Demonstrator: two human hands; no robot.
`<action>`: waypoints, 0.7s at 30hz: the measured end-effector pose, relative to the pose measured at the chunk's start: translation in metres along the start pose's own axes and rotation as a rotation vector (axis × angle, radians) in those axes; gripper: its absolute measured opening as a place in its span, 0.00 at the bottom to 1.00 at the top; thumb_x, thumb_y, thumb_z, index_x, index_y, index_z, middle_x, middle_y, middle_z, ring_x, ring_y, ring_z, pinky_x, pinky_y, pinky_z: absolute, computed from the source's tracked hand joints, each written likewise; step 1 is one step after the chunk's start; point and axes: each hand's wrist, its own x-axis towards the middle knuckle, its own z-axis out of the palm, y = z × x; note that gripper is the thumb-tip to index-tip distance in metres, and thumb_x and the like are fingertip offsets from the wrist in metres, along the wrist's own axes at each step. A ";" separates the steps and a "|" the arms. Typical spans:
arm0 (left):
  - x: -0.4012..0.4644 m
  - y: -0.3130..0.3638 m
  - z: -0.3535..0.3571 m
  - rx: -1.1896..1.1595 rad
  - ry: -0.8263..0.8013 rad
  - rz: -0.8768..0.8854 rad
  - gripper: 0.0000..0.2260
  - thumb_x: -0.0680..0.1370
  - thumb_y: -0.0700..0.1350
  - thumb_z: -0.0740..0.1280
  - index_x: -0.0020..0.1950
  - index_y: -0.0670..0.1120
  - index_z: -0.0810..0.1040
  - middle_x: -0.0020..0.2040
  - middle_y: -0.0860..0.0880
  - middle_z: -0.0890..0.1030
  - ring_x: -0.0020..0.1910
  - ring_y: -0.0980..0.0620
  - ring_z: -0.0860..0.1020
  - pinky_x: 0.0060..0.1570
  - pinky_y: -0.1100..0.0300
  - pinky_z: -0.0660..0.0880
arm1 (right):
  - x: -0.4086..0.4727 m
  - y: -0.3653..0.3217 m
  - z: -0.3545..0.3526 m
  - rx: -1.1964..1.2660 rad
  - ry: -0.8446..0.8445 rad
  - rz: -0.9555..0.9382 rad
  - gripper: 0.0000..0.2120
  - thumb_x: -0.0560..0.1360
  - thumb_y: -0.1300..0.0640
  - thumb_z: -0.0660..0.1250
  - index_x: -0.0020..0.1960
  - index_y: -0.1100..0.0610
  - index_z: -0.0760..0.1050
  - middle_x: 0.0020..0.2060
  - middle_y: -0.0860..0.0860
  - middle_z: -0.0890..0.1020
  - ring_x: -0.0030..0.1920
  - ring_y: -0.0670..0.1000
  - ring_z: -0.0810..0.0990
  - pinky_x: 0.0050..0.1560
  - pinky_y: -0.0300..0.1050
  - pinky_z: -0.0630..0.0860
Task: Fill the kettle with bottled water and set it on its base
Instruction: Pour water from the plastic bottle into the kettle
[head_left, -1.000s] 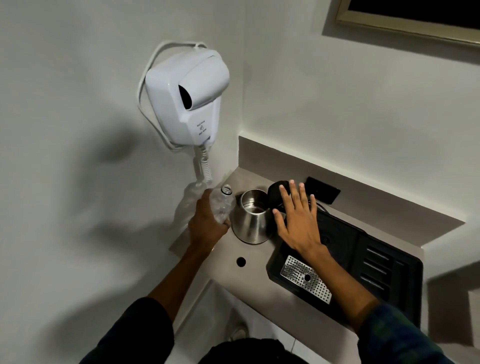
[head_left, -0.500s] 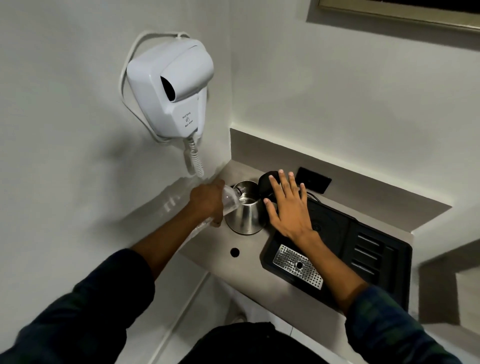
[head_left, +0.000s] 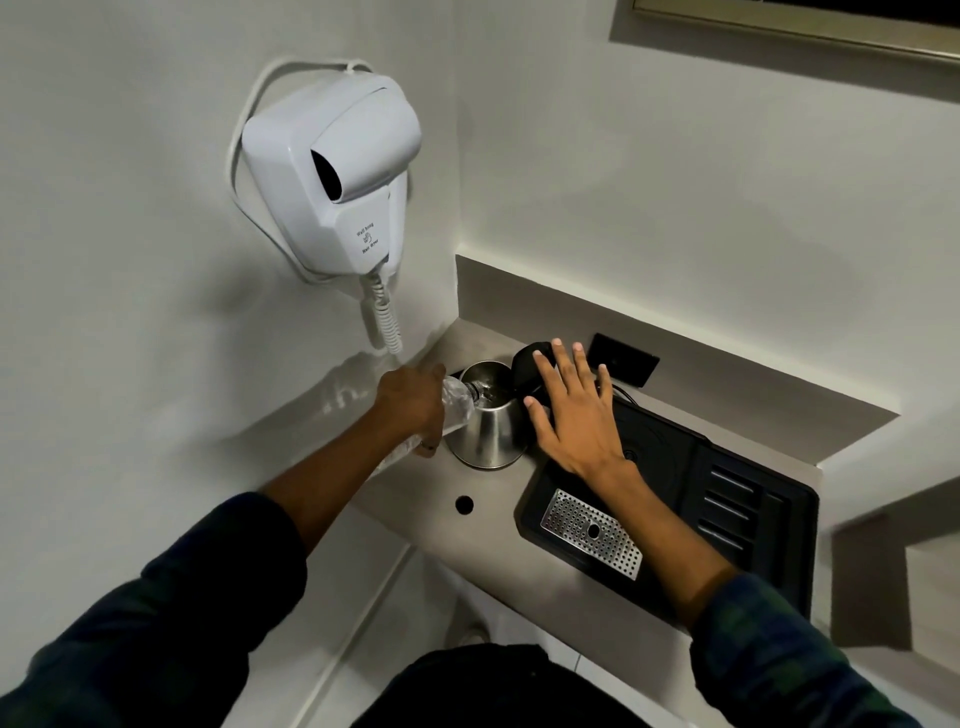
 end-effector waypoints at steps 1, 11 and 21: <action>0.000 -0.001 0.001 -0.008 -0.002 -0.001 0.47 0.56 0.53 0.84 0.70 0.49 0.67 0.56 0.48 0.82 0.54 0.44 0.83 0.43 0.56 0.72 | 0.000 0.000 0.000 -0.001 0.000 0.000 0.32 0.84 0.39 0.52 0.85 0.49 0.54 0.86 0.53 0.52 0.86 0.57 0.47 0.83 0.68 0.46; 0.000 -0.007 0.008 -0.040 -0.005 0.010 0.47 0.56 0.53 0.84 0.71 0.49 0.66 0.56 0.47 0.82 0.54 0.43 0.83 0.43 0.56 0.71 | 0.001 0.003 0.004 0.005 -0.002 0.003 0.32 0.84 0.39 0.51 0.85 0.48 0.53 0.86 0.53 0.51 0.86 0.57 0.46 0.83 0.68 0.47; 0.000 -0.014 0.028 -0.119 0.054 0.040 0.48 0.55 0.55 0.84 0.70 0.48 0.67 0.57 0.47 0.82 0.54 0.42 0.83 0.43 0.56 0.72 | 0.000 0.004 0.005 0.009 0.006 0.011 0.32 0.84 0.40 0.52 0.85 0.48 0.53 0.86 0.53 0.52 0.86 0.57 0.47 0.83 0.67 0.48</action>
